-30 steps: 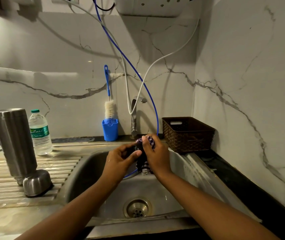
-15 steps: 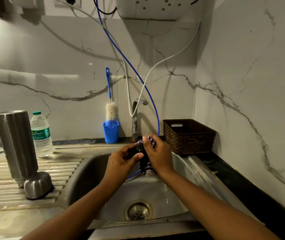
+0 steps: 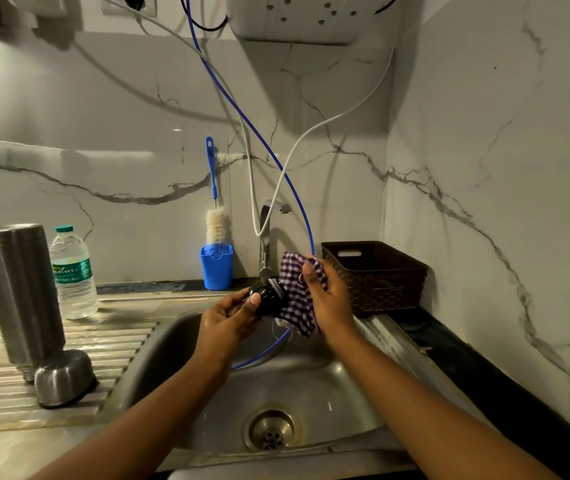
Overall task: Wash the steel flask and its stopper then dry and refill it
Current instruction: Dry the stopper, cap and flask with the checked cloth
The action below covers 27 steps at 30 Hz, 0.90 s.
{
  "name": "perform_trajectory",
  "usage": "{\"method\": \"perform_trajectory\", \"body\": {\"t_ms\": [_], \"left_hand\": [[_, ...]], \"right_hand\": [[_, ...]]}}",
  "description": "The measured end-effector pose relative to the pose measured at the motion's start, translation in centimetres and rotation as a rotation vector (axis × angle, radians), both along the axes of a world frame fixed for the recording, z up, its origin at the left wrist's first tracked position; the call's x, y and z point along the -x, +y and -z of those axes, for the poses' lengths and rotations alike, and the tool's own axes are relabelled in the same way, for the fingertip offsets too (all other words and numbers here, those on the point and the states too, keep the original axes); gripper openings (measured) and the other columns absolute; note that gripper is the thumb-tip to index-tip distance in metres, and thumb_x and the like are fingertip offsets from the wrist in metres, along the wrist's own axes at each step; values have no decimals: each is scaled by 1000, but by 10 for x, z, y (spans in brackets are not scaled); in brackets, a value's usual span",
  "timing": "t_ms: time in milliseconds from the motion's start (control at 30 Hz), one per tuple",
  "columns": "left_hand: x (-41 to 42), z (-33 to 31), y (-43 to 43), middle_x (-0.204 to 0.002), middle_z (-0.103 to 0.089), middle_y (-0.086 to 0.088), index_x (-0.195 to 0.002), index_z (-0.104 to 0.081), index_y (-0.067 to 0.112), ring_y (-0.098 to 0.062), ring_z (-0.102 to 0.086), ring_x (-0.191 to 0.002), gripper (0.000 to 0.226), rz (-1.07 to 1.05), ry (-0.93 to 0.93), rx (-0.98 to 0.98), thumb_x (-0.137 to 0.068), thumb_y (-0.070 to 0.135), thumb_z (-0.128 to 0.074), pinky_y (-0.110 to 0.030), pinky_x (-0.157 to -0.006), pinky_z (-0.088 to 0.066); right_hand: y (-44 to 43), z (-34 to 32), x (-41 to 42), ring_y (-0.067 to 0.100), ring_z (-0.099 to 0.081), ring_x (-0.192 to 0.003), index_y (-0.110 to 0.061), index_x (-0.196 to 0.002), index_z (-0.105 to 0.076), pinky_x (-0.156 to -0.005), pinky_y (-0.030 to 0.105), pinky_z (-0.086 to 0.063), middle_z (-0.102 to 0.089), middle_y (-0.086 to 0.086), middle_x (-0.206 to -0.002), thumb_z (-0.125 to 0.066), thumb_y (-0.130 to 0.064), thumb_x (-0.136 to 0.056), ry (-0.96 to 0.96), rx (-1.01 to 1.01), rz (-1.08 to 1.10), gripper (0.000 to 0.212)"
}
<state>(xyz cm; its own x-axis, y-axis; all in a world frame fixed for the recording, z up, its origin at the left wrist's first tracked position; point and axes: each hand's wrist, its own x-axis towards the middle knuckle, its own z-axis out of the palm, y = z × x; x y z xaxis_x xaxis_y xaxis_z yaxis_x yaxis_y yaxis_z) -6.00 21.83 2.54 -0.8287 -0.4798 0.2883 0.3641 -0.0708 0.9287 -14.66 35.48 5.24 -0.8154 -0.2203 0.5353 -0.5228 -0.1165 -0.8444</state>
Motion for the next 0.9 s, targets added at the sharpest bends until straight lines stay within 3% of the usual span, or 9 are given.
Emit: {"method": "perform_trajectory", "body": {"t_ms": [67, 133, 233, 433, 533, 633, 700, 800, 900], "left_hand": [[0, -1, -4, -108, -70, -10, -116, -63, 9, -24, -67, -102, 49, 31, 6, -89, -72, 30, -67, -32, -81, -55], [-2, -2, -5, -108, -70, -11, -116, -63, 7, -23, -67, -101, 47, 80, 5, -172, -73, 27, -67, -27, -74, -57], [-3, -3, -4, -105, -72, -11, -112, -65, 6, -22, -68, -99, 42, 124, -48, -203, -76, 27, -66, -24, -70, -57], [-4, -3, 1, -98, -73, -11, -105, -66, 6, -22, -71, -91, 25, 119, -82, -202, -86, 21, -62, -24, -64, -57], [-3, -3, -2, -100, -73, -10, -107, -65, 8, -22, -71, -92, 37, 88, -82, -189, -77, 28, -66, -24, -65, -57], [-4, -3, -3, -103, -72, -10, -110, -64, 8, -23, -70, -95, 43, 86, -84, -179, -73, 31, -67, -25, -65, -56], [-5, -3, -1, -102, -72, -11, -108, -65, 8, -23, -70, -93, 38, 93, -83, -171, -77, 30, -66, -25, -64, -56], [-5, -5, -4, -99, -73, -12, -102, -65, 5, -22, -71, -89, 31, 98, -59, -272, -81, 28, -64, -26, -62, -57], [-7, -10, -7, -99, -72, -14, -104, -63, 4, -23, -71, -88, 33, 154, -127, -271, -83, 30, -62, -27, -63, -59]], "right_hand": [[0, 0, -3, 9, -57, -105, -29, -134, -48, -88, 27, -51, -55, -13, -114, -54, -36, -91, 49, -150, -162, 44], [-5, 5, -8, 4, -54, -111, -31, -136, -45, -93, 18, -47, -53, -15, -122, -61, -30, -89, 127, -256, -254, 50], [-10, 10, -12, 2, -54, -113, -21, -131, -54, -92, 7, -41, -59, -9, -125, -66, -24, -86, 171, -201, -141, 47], [-12, 11, -16, 4, -64, -90, -17, -102, -68, -78, 11, -49, -70, -6, -95, -74, -22, -79, 330, -126, 114, 24], [-6, 5, -10, -2, -61, -78, -19, -93, -66, -69, 11, -49, -65, -13, -82, -74, -26, -79, 224, -73, 157, 18], [1, 0, -6, 7, -62, -84, -20, -98, -64, -78, 26, -54, -64, -10, -86, -69, -29, -83, 66, -8, 163, 19], [2, -2, -9, 14, -63, -96, -25, -103, -63, -82, 27, -54, -64, -10, -96, -60, -32, -88, -23, -7, -47, 17], [4, -3, -12, 7, -58, -106, -22, -128, -54, -84, 20, -51, -60, -8, -115, -50, -23, -94, -157, -107, -480, 34], [10, 0, -3, 11, -55, -112, -26, -138, -44, -88, 24, -52, -54, 0, -130, -54, -18, -93, -130, -218, -527, 46]]}}
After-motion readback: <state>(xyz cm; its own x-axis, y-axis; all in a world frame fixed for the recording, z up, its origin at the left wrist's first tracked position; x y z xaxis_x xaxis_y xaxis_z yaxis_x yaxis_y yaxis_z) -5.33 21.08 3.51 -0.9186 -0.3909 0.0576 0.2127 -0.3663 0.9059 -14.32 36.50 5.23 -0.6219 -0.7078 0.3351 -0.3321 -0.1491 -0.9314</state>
